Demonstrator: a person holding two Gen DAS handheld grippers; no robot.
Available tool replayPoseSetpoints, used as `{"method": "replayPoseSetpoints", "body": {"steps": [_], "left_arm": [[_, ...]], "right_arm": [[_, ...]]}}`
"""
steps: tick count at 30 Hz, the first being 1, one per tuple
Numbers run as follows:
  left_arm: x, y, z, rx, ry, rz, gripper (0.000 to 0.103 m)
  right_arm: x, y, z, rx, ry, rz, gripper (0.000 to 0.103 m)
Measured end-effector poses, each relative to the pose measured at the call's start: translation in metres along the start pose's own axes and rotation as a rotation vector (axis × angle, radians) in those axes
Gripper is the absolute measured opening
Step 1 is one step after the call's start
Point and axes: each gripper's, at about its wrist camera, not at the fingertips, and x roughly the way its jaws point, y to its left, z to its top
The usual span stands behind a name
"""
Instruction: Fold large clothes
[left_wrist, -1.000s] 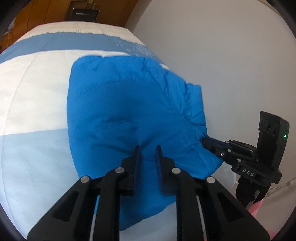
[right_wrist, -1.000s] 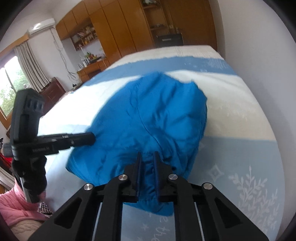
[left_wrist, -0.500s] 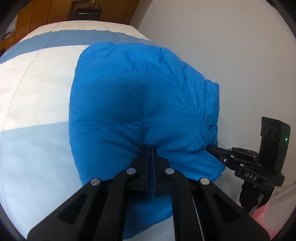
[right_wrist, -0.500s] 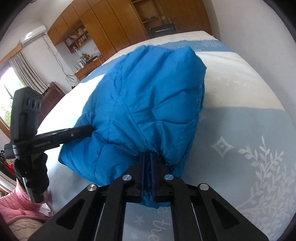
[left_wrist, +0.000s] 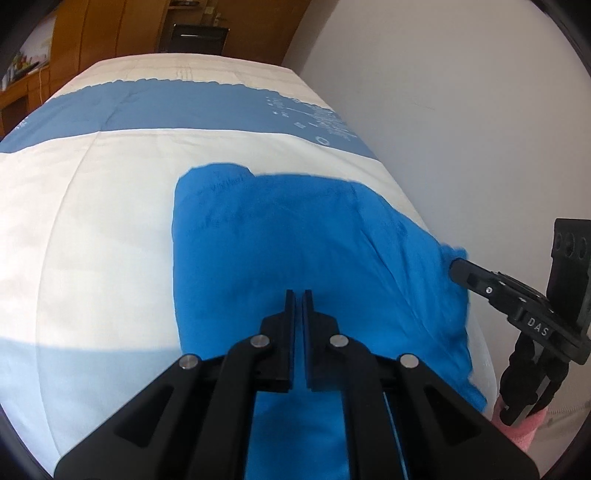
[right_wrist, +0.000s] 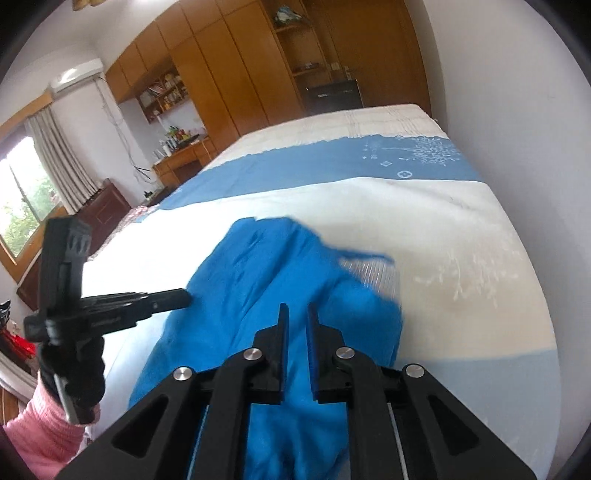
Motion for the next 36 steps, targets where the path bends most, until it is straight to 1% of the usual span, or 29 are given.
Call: {"method": "replayPoseSetpoints", "body": {"steps": [3, 5, 9, 12, 16, 22, 36], "left_arm": [[0.018, 0.005, 0.016, -0.015, 0.008, 0.022, 0.004], [0.028, 0.010, 0.019, -0.025, 0.020, 0.029, 0.004], [0.042, 0.010, 0.012, 0.003, 0.020, 0.075, 0.004], [0.046, 0.006, 0.007, 0.027, 0.014, 0.109, 0.004], [0.047, 0.002, 0.002, 0.046, 0.010, 0.145, 0.004], [0.049, 0.001, -0.003, 0.068, 0.008, 0.173, 0.004], [0.055, 0.004, -0.003, 0.071, 0.015, 0.176, 0.004]], "right_arm": [[0.021, -0.008, 0.007, 0.020, 0.039, -0.028, 0.009], [0.033, -0.016, 0.004, 0.037, 0.071, -0.036, 0.005], [0.048, -0.027, -0.004, 0.058, 0.115, -0.055, 0.002], [0.055, -0.030, -0.011, 0.073, 0.130, -0.057, 0.001], [0.062, -0.028, -0.019, 0.063, 0.131, -0.076, 0.000], [0.069, -0.034, -0.025, 0.083, 0.128, -0.054, 0.000], [0.074, -0.034, -0.032, 0.080, 0.108, -0.067, 0.000]]}}
